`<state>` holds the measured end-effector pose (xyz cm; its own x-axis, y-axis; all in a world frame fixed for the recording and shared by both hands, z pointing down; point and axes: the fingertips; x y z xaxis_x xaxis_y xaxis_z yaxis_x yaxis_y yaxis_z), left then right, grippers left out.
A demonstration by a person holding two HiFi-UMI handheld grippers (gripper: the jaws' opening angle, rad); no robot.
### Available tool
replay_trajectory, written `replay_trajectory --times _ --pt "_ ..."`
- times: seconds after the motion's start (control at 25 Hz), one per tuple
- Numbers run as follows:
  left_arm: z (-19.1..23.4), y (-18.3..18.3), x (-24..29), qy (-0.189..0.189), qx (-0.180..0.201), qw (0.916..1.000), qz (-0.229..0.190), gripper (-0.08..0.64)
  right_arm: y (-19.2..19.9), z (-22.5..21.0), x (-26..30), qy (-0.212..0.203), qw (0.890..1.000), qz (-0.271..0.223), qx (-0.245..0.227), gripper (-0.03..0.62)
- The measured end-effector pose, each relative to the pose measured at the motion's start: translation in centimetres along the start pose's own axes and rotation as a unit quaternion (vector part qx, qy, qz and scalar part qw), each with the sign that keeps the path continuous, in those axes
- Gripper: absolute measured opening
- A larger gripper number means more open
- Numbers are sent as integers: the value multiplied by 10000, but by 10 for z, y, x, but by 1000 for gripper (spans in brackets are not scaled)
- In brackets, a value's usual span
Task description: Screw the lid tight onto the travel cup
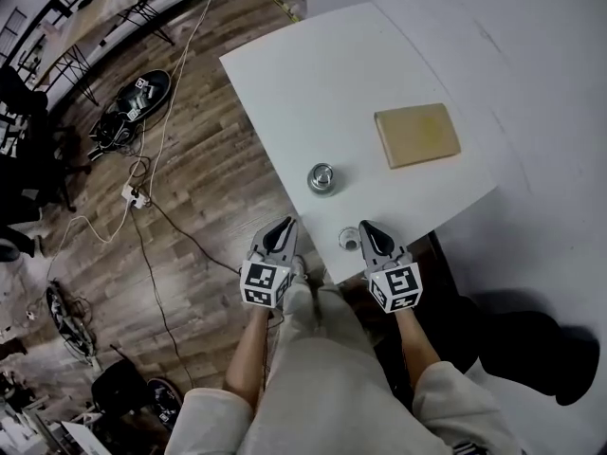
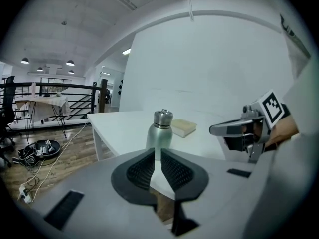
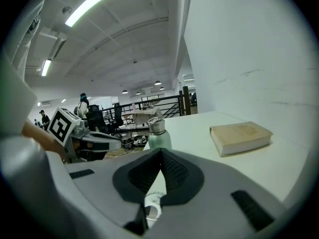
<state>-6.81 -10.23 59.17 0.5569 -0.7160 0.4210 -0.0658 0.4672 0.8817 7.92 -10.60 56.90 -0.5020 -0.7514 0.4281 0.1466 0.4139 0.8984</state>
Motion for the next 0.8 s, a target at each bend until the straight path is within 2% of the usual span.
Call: replay_trajectory --times 0.04,0.16,0.28,0.8 --pt "0 3 2 47 40 10000 -5 26 4 0 1 9 10000 28 16 0" --pt "3 11 11 251 115 9996 -35 239 16 -1 8 30 9999 96 53 0" --pt "4 18 18 489 135 9987 -101 307 24 -1 13 40 9999 118 57 0" --pt "11 18 64 887 549 9945 -77 330 31 -12 26 86 9999 76 73 0"
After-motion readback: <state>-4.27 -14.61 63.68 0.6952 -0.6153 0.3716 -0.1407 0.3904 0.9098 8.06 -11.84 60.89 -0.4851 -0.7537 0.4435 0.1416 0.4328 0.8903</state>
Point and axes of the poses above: the fingertips, and each gripper's own axes: x forward along the fingers, z to its left, y out of its underside, and after that the axes turned 5 degrees about y, right-handed
